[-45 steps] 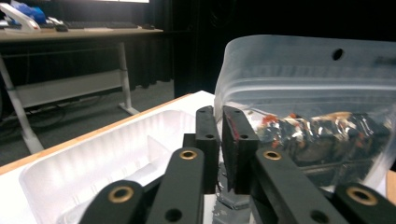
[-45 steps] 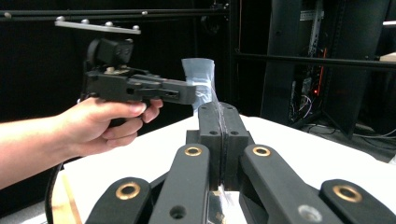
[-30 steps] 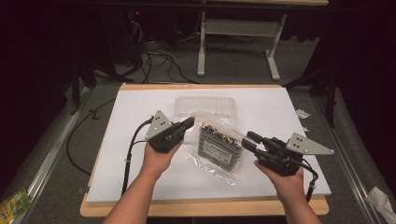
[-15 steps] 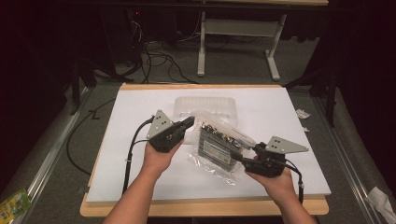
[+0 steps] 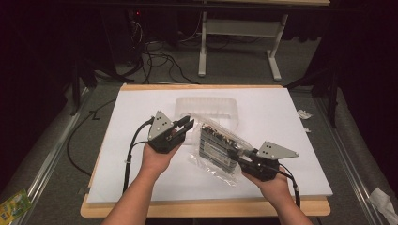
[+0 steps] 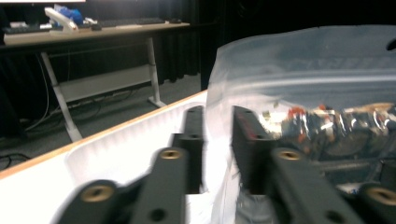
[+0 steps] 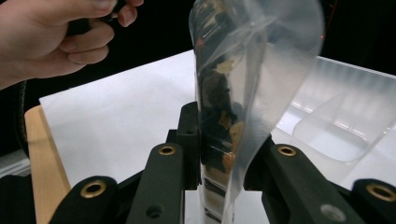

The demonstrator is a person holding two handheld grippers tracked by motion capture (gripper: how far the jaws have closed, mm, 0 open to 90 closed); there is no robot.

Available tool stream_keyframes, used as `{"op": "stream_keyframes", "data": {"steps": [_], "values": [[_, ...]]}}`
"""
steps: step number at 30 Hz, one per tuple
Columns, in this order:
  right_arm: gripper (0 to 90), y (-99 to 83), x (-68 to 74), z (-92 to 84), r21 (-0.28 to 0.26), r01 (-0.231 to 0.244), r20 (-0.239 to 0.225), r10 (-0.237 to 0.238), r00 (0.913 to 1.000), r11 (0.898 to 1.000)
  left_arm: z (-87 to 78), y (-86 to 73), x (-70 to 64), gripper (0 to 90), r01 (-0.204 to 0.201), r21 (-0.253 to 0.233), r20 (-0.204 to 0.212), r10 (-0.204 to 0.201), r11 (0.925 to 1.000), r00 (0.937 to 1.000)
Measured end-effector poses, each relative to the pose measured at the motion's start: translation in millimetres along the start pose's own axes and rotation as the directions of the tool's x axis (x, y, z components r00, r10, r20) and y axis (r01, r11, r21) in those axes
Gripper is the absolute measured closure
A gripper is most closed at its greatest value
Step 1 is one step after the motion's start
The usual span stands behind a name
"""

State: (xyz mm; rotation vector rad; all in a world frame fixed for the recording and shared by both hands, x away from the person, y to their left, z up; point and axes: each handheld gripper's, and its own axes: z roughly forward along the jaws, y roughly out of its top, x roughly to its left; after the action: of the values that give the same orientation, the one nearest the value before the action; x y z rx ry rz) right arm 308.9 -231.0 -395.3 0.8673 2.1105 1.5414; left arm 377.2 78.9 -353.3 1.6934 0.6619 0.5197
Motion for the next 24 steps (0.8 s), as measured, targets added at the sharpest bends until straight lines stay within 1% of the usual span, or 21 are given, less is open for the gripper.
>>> {"op": "stream_keyframes", "data": {"steps": [1,2,4,5,6,7,8,9,10,12,13,14,15,16,17,18,19,20,21,23,24], "values": [[75.9,-0.1,-0.6,0.1,-0.003,-0.011,0.000,0.011,0.9999,1.000,0.0,0.0,0.0,68.5,0.000,0.000,0.000,0.000,1.0000,1.0000],[76.0,-0.3,-1.6,-0.1,-0.002,-0.021,0.000,0.021,0.9998,1.000,-1.7,-3.1,0.5,64.5,0.003,0.014,0.000,-0.003,0.9999,1.0000],[76.0,-1.1,-3.8,-0.2,-0.008,-0.031,-0.001,0.031,0.9995,0.999,-2.9,-5.4,0.6,58.4,0.003,0.023,-0.001,-0.003,0.9997,1.0000],[76.0,-1.2,-4.5,-0.5,-0.008,-0.035,-0.004,0.035,0.9994,0.999,-5.7,-11.4,0.9,56.2,0.001,0.043,-0.006,-0.001,0.9991,1.0000],[76.0,-1.2,-4.9,-0.4,-0.010,-0.035,-0.004,0.035,0.9994,0.999,-5.7,-11.4,0.9,54.1,0.001,0.043,-0.006,-0.001,0.9991,1.0000],[76.0,-1.2,-4.9,-0.4,-0.010,-0.035,-0.004,0.035,0.9994,0.999,-8.2,-16.2,1.0,54.1,-0.005,0.061,-0.011,0.006,0.9981,0.9999],[76.0,-1.2,-5.2,-0.6,-0.009,-0.036,-0.001,0.036,0.9994,0.999,-13.0,-24.0,0.3,50.4,-0.010,0.089,-0.025,0.012,0.9959,0.9996],[76.0,-1.2,-5.2,-0.6,-0.009,-0.036,-0.001,0.036,0.9994,0.999,-13.0,-24.0,0.3,49.2,-0.010,0.089,-0.025,0.012,0.9959,0.9996],[76.1,-1.2,-5.1,-0.6,-0.008,-0.037,-0.001,0.037,0.9993,0.999,-17.8,-30.0,-0.2,49.2,-0.014,0.108,-0.030,0.018,0.9940,0.9994],[76.1,-1.2,-5.4,-0.6,-0.008,-0.035,-0.004,0.035,0.9994,0.999,-25.9,-39.1,-1.0,46.1,-0.018,0.138,-0.042,0.024,0.9902,0.9988],[76.1,-1.2,-5.7,-0.7,-0.010,-0.038,-0.006,0.038,0.9992,0.999,-36.1,-50.3,-1.0,45.0,-0.017,0.179,-0.056,0.028,0.9836,0.9980],[76.0,-1.2,-6.0,-0.8,-0.009,-0.043,-0.007,0.043,0.9991,0.999,-41.5,-56.1,-0.7,44.2,-0.016,0.197,-0.067,0.029,0.9803,0.9973],[76.0,-1.2,-6.0,-0.8,-0.009,-0.043,-0.007,0.043,0.9991,0.999,-41.5,-56.1,-0.7,43.0,-0.016,0.197,-0.067,0.029,0.9803,0.9973],[76.0,-1.3,-6.4,-0.9,-0.008,-0.045,-0.008,0.045,0.9989,0.999,-46.5,-62.0,-0.6,43.0,-0.008,0.210,-0.075,0.024,0.9776,0.9969],[76.1,-1.3,-7.3,-0.8,-0.009,-0.046,-0.015,0.045,0.9988,0.999,-55.6,-73.2,-1.4,42.5,-0.001,0.240,-0.083,0.021,0.9708,0.9963],[76.1,-1.3,-7.3,-0.8,-0.009,-0.045,-0.016,0.045,0.9988,0.999,-55.6,-73.2,-1.4,42.4,-0.001,0.240,-0.083,0.021,0.9708,0.9963],[76.1,-1.3,-6.7,-1.0,-0.008,-0.043,-0.010,0.043,0.9990,0.999,-62.5,-82.9,-2.3,42.0,-0.004,0.264,-0.100,0.031,0.9646,0.9945],[76.0,-1.3,-6.2,-1.1,-0.007,-0.043,-0.010,0.043,0.9990,0.999,-65.2,-86.9,-2.0,41.2,-0.001,0.271,-0.107,0.031,0.9627,0.9938],[76.0,-1.3,-6.2,-1.1,-0.007,-0.043,-0.010,0.043,0.9990,0.999,-65.2,-86.9,-2.0,40.4,-0.001,0.271,-0.107,0.031,0.9627,0.9938],[76.1,-1.6,-5.6,-0.9,-0.009,-0.035,-0.011,0.035,0.9993,0.999,-69.0,-95.0,0.8,39.1,0.020,0.269,-0.121,0.013,0.9629,0.9926],[76.1,-1.5,-5.1,-0.7,-0.009,-0.030,-0.008,0.030,0.9995,0.999,-70.7,-101.5,3.1,39.0,0.042,0.266,-0.135,-0.006,0.9632,0.9908]]}}
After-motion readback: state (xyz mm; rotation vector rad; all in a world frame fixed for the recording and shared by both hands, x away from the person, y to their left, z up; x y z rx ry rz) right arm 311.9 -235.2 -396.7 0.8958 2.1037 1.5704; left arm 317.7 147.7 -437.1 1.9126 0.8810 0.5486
